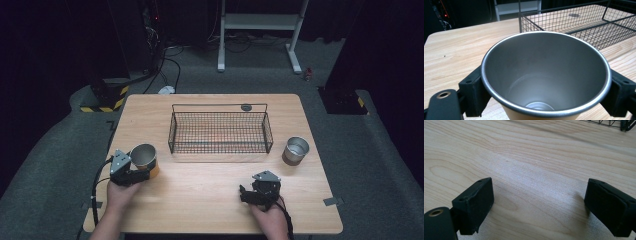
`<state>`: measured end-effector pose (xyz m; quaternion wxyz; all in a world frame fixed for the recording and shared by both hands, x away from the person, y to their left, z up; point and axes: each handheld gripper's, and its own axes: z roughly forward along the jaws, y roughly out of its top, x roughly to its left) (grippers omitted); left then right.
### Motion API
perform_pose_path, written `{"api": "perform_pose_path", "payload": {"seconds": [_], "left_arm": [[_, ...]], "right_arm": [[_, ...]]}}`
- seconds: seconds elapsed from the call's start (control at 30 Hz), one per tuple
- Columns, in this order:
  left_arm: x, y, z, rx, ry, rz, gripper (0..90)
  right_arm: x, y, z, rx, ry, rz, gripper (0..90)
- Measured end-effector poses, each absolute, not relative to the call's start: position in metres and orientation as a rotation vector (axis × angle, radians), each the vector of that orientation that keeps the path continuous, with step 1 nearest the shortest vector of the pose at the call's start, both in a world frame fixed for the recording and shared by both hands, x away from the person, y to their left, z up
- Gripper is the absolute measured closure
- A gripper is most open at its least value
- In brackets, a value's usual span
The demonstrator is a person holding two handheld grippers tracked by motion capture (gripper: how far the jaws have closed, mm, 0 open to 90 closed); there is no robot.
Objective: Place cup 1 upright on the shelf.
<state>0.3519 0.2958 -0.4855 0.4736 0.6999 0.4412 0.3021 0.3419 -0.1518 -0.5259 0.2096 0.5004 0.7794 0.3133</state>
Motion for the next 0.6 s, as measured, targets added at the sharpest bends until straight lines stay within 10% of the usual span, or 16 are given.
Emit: {"api": "perform_pose_path", "payload": {"seconds": [0.6], "left_arm": [[0.337,0.292,-0.472,1.654,1.023,0.743,13.2]], "right_arm": [[0.342,-0.152,-0.526,1.39,2.169,0.871,8.7]]}}
